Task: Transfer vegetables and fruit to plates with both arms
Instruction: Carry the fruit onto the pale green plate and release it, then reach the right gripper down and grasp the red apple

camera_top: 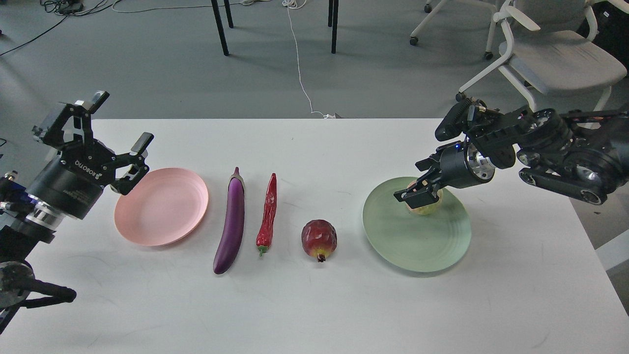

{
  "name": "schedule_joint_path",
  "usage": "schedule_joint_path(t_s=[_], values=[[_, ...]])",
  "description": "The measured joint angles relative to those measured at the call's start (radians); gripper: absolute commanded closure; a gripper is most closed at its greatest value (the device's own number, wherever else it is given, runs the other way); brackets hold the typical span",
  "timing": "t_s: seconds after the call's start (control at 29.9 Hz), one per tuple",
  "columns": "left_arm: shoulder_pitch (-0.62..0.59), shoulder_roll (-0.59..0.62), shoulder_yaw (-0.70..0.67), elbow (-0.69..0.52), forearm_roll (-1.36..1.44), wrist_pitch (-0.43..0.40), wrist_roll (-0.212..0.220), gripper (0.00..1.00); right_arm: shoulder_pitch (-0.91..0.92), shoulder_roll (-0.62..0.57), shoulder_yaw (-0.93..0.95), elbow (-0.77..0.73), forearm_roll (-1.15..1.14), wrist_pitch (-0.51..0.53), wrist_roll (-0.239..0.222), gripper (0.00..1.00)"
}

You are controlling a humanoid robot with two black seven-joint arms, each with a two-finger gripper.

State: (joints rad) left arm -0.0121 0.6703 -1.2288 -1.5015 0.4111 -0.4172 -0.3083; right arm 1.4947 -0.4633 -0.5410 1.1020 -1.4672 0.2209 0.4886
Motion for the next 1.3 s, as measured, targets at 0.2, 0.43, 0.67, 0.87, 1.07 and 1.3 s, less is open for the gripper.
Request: schedule_joint_path(t_s=[0.2,0.43,0.67,0.87,1.07,1.3], values=[[0.012,0.002,0.000,-0.007,0.001,0.000,0.000,0.00,0.027,0.074,0.001,0.092,0.046,0.011,0.000,0.02],[0.018,0.003,-0.002,-0.012,0.003,0.002,0.000,0.00,0.006,0.209,0.000,0.037,0.063,-0.001,0.000,0.02],[0.020,0.003,-0.006,-0.013,0.003,0.004,0.000,0.00,-0.039,0.331,0.000,-0.054,0.079,-0.005,0.000,0.03],[0.021,0.003,-0.015,-0.013,0.003,0.005,0.000,0.00,-0.057,0.415,-0.002,-0.135,0.080,-0.010,0.000,0.07],[0.028,0.003,-0.020,-0.013,0.003,0.005,0.000,0.00,-0.060,0.460,-0.018,-0.187,0.080,-0.012,0.000,0.08],[0.035,0.003,-0.029,-0.013,0.003,0.003,0.000,0.00,-0.060,0.463,-0.059,-0.215,0.079,-0.009,0.000,0.10]])
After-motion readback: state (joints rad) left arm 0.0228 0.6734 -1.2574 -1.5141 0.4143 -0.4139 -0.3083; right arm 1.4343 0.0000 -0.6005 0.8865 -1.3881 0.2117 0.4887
